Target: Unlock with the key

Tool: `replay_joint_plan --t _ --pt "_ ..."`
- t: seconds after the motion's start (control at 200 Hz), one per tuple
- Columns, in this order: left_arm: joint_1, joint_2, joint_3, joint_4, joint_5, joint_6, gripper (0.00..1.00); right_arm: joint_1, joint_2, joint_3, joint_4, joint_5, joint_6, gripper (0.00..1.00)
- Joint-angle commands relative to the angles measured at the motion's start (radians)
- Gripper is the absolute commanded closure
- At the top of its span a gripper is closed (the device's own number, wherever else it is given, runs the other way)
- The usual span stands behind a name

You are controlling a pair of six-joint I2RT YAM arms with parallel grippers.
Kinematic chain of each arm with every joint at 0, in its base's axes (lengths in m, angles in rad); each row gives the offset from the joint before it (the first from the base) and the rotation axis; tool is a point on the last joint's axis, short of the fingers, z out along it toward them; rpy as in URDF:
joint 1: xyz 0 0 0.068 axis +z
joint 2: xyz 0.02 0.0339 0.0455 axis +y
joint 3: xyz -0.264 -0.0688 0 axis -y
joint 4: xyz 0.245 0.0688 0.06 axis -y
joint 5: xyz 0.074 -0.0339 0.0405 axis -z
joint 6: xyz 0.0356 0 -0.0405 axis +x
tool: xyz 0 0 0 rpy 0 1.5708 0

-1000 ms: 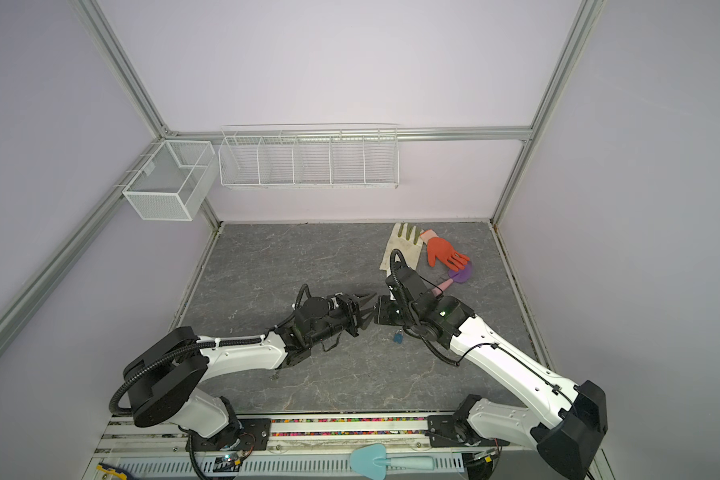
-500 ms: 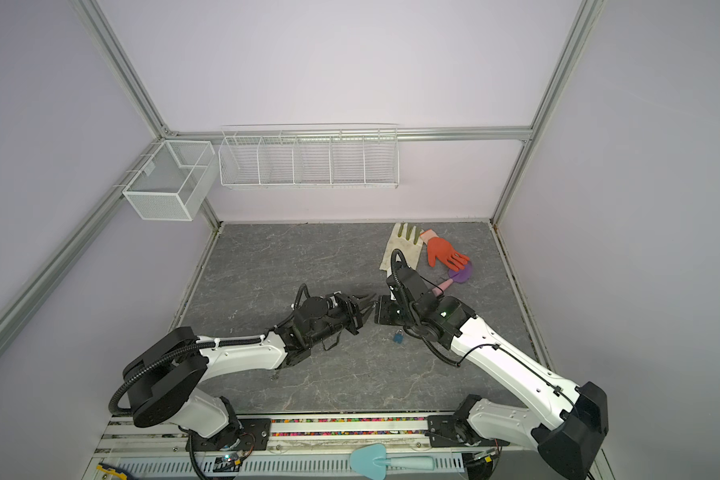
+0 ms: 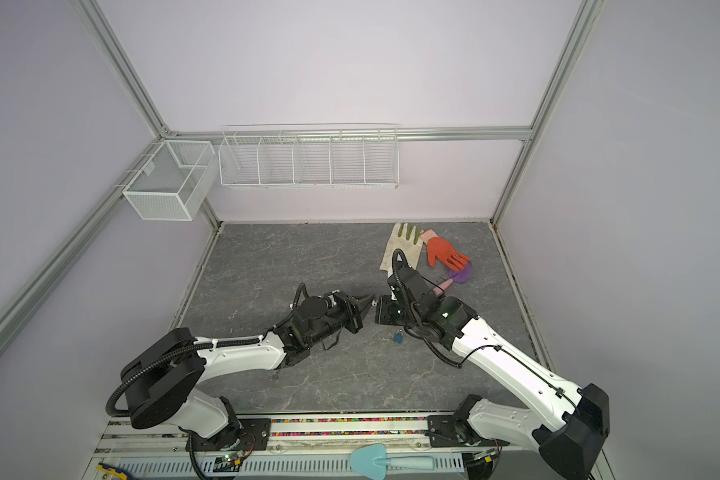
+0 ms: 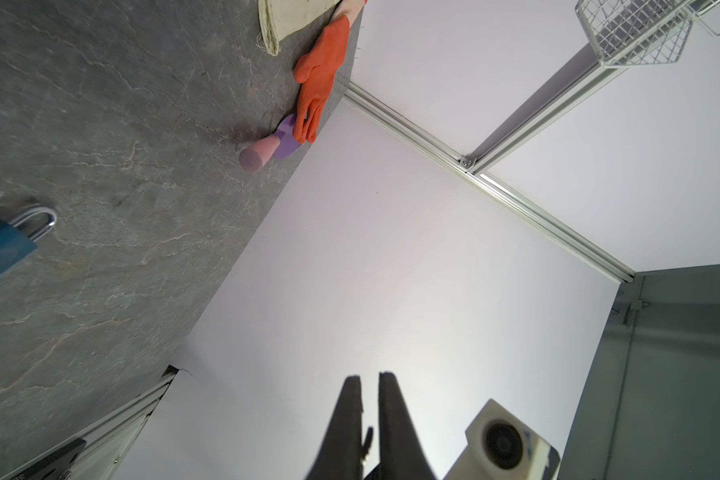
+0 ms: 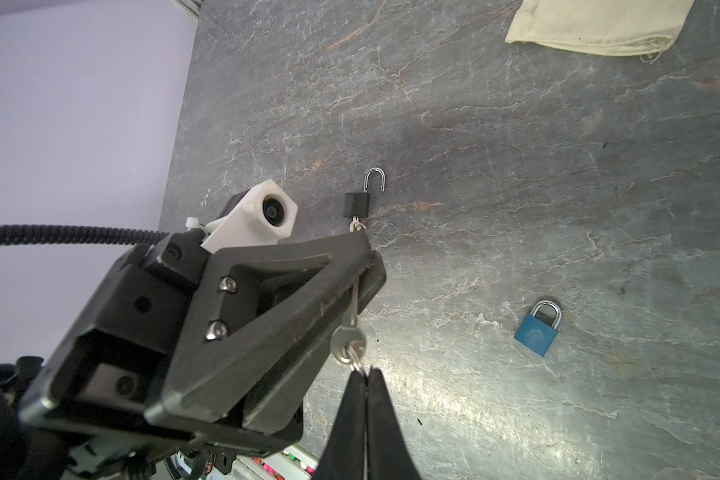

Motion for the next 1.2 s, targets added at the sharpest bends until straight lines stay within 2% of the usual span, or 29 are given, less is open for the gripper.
replay_joint_plan --t 0.0,0.21,0.34,0.38,0.445,0.495,0.565,0.62,0.71,0.815,1.025,1.199 --pt "-0.003 -0.017 0.002 0.000 -0.016 -0.002 0.93 -0.006 -0.021 -0.011 0.007 -0.004 -0.008 0.93" --pt "-0.003 -0.017 0.010 0.035 -0.033 0.035 0.98 -0.008 -0.035 -0.011 0.006 -0.003 -0.009 0.93" --pt "0.005 -0.050 0.038 -0.004 -0.031 0.127 0.99 -0.007 -0.055 0.001 0.002 -0.004 -0.024 0.93" --pt "0.013 -0.062 0.049 -0.026 -0.029 0.172 0.99 -0.008 -0.068 0.003 0.003 -0.007 -0.029 0.89" --pt "0.027 -0.073 0.061 -0.022 -0.027 0.255 1.00 -0.012 -0.095 0.007 0.009 -0.020 -0.040 0.78" --pt "0.036 -0.079 0.073 -0.008 -0.021 0.321 1.00 -0.021 -0.117 0.011 0.013 -0.038 -0.050 0.74" --pt "0.050 -0.089 0.107 -0.018 0.010 0.420 1.00 -0.046 -0.158 0.004 0.048 -0.104 -0.072 0.70" --pt "0.057 -0.096 0.146 -0.031 0.046 0.515 1.00 -0.077 -0.196 -0.006 0.097 -0.192 -0.081 0.63" --pt "0.059 -0.119 0.224 -0.105 0.107 0.680 1.00 -0.133 -0.243 -0.026 0.205 -0.376 -0.081 0.53" --pt "0.059 -0.161 0.286 -0.208 0.151 0.846 1.00 -0.190 -0.271 -0.023 0.281 -0.511 -0.055 0.48" --pt "0.053 -0.238 0.330 -0.263 0.201 1.107 1.00 -0.295 -0.286 -0.061 0.474 -0.678 0.054 0.47" --pt "0.039 -0.251 0.352 -0.234 0.231 1.200 1.00 -0.295 -0.265 -0.081 0.653 -0.738 0.136 0.47"
